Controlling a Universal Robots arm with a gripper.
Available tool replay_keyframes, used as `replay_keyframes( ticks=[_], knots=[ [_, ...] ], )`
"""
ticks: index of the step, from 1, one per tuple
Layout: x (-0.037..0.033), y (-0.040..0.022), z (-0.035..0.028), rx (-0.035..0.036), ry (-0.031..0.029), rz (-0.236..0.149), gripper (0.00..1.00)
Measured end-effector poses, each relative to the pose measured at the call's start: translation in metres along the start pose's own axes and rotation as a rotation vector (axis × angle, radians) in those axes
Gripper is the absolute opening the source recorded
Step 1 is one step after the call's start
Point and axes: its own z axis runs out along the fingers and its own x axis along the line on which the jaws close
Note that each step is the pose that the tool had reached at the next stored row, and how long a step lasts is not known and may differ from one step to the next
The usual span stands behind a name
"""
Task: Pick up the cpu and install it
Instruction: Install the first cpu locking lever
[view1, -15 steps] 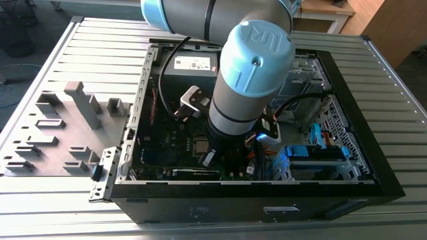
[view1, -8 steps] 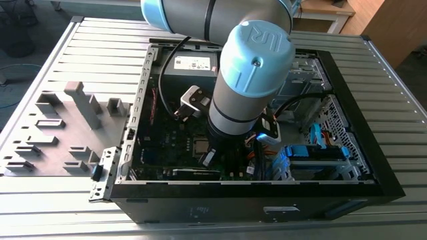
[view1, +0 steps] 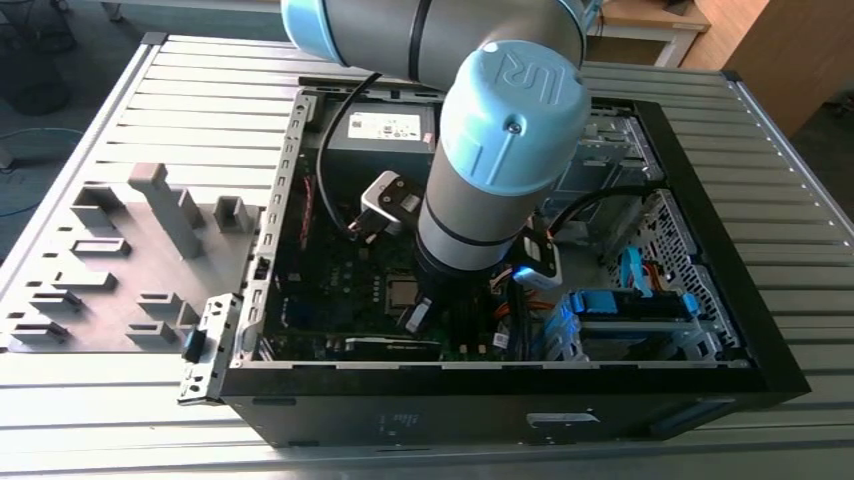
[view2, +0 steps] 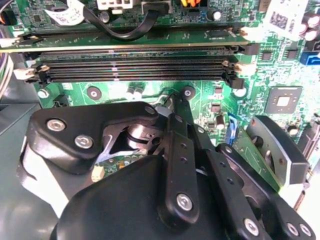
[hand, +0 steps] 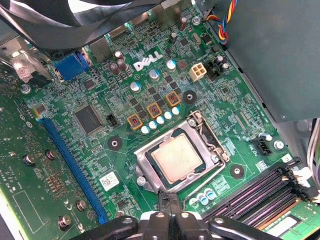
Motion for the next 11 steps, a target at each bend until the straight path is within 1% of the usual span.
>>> replay_keyframes(
  ticks=[1, 2, 4, 11],
  knots=[
    [-0.0001, 0.0001, -0.0009, -0.0001, -0.0005, 0.000, 0.11],
    [-0.0001, 0.0004, -0.0037, 0.0001, 0.0006, 0.000, 0.11],
    [-0.0003, 0.0006, -0.0064, 0.0002, 0.0006, 0.000, 0.11],
    [-0.0003, 0.0006, -0.0072, -0.0004, -0.0001, 0.000, 0.11]
  ],
)
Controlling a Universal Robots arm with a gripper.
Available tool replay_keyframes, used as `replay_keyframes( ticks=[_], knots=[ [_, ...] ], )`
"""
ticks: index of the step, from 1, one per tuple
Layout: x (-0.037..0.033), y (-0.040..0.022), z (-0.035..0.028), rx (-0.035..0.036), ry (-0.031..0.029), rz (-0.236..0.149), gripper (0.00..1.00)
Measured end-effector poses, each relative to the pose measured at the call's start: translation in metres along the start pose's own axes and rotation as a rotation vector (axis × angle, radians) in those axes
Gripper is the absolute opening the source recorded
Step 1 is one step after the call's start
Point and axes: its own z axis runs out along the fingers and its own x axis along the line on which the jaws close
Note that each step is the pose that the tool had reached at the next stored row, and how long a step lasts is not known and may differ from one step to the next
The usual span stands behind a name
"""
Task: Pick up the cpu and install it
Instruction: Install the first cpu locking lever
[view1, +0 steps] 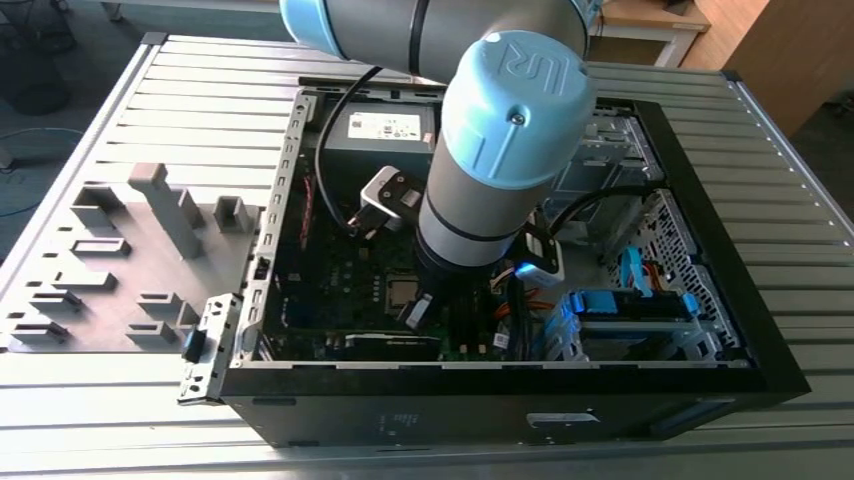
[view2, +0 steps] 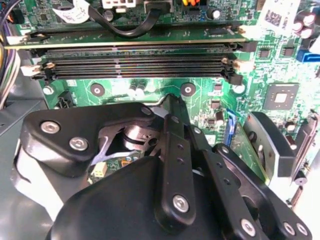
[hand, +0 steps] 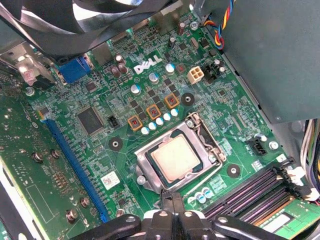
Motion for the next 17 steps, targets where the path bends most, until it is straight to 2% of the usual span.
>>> replay_keyframes(
  ticks=[4, 9, 17],
  knots=[
    [-0.0003, 0.0005, -0.0048, -0.0001, 0.0000, 0.000, 0.11],
    [-0.0002, 0.0003, -0.0039, 0.0003, -0.0002, 0.000, 0.11],
    [-0.0005, 0.0005, -0.0019, -0.0022, -0.0064, -0.001, 0.11]
  ],
)
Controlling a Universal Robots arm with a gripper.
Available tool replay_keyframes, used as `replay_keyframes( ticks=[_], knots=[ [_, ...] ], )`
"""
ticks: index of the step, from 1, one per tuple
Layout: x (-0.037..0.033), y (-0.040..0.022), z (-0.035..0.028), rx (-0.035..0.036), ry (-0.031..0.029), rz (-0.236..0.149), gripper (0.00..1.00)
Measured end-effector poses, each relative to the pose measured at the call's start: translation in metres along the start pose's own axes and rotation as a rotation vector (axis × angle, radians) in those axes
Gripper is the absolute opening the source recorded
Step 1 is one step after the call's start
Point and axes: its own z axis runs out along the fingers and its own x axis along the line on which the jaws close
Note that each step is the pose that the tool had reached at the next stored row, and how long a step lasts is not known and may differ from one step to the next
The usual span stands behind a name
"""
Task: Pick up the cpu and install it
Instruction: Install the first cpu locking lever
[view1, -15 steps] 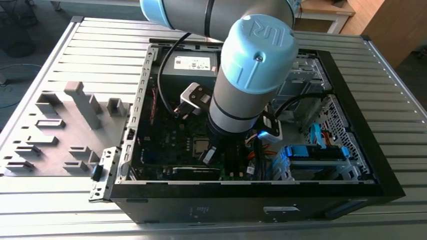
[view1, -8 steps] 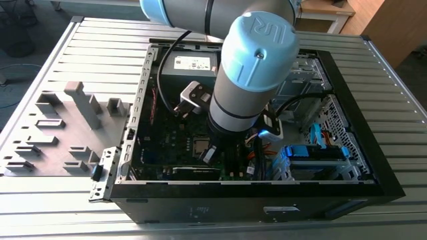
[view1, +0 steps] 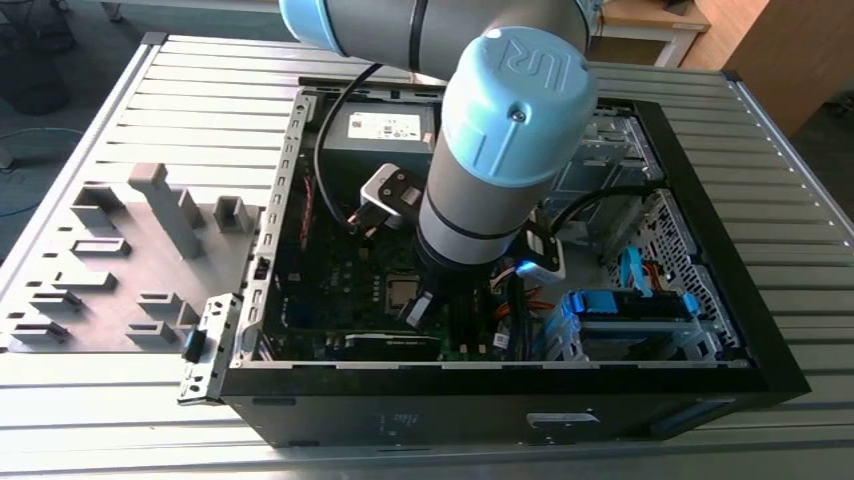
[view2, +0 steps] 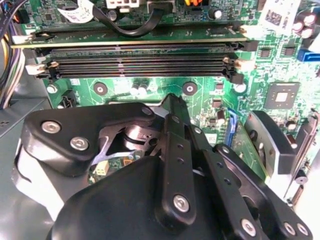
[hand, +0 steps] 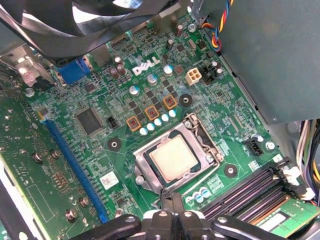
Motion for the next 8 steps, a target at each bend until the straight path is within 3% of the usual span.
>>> replay_keyframes(
  ticks=[8],
  knots=[
    [-0.0067, 0.0045, 0.0017, -0.0003, -0.0005, 0.000, 0.11]
  ],
)
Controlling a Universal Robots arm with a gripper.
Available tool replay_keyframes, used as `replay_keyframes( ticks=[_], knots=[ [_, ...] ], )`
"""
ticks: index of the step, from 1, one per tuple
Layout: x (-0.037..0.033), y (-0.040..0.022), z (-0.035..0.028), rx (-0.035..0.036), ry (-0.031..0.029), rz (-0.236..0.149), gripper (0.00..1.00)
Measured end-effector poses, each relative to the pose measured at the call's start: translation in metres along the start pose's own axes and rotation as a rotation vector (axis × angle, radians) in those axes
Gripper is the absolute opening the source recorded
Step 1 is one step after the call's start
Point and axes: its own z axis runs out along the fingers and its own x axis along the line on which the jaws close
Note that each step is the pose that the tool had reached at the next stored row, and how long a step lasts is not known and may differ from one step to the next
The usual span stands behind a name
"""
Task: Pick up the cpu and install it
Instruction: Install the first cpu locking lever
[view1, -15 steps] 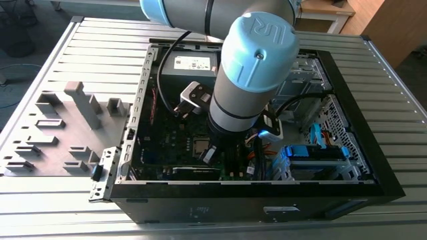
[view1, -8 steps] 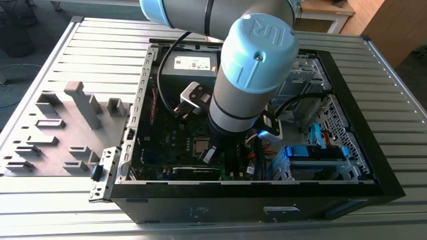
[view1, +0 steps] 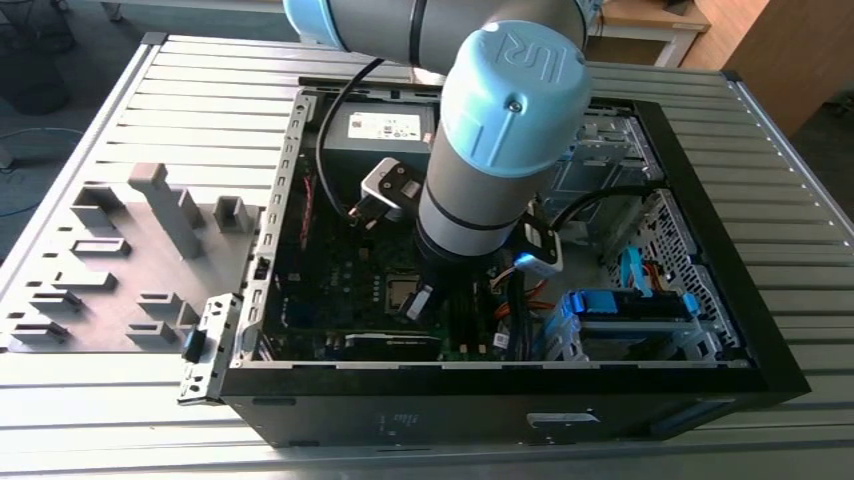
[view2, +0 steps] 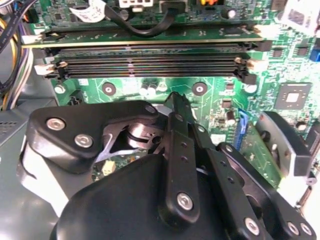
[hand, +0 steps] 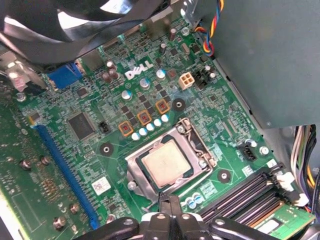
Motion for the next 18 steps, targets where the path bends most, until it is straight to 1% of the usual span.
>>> replay_keyframes(
  ticks=[5, 18],
  knots=[
    [-0.0017, 0.0014, 0.0003, -0.0001, 0.0000, 0.000, 0.11],
    [-0.0065, 0.0080, 0.0016, 0.0007, -0.0008, 0.000, 0.11]
  ],
)
